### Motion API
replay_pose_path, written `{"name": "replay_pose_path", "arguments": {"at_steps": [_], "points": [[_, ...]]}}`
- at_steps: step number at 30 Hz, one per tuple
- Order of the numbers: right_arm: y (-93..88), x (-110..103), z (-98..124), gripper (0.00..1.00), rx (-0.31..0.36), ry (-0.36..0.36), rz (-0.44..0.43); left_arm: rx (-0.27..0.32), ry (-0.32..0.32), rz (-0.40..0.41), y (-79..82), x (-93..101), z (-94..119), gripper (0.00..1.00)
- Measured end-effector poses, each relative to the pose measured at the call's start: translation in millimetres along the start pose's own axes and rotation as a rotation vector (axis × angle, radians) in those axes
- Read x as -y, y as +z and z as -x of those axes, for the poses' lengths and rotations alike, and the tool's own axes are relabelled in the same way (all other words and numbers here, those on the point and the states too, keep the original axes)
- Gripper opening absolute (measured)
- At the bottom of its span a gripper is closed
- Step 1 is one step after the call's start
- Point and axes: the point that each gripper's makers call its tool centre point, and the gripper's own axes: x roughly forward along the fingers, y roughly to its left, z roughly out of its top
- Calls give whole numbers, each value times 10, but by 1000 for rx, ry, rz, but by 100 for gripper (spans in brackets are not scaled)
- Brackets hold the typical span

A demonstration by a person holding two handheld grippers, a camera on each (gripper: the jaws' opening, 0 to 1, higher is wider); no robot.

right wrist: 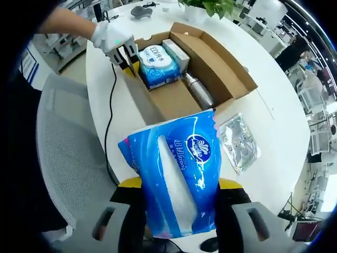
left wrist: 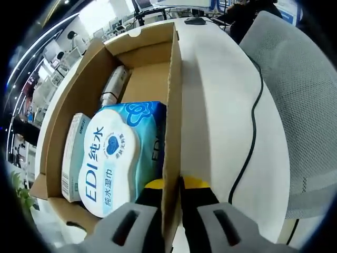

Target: Operate the shoe box by opening the lid, removing the specified soft item, and placing it in the target area until the item is outside and the box remains undamaged.

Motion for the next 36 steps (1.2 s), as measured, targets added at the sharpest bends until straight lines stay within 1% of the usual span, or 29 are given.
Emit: {"name": "replay_pose_path", "arguments": {"at_steps": [3,5,11,14,22,29,32,36], "points": [[-20,24,34,48,-9,-16,18,0,0,1,-1,-1,0,3],[-3,39,86,48,-7,-31,37,0,0,1,-2,0,-1,3],[4,128,159,48,3,-55,28,0,-1,2,-5,-1,-2,3],[-26,178,175,48,6,-54,9,1,-1,2,-4,-1,1,3],[-63,282,213,48,7,-62,2,-1,-2,3,-7,-3,-4,3],[-63,387,292,48,-1,-72,38,-1,-3,4,-4,-4,-2,3],[-85,435,336,48,-17,-84,66,-2,-2,6,-5,-4,-2,3],[-123,473,395,48,-23,-85,74,-2,-3,5,-6,-2,0,3]]}}
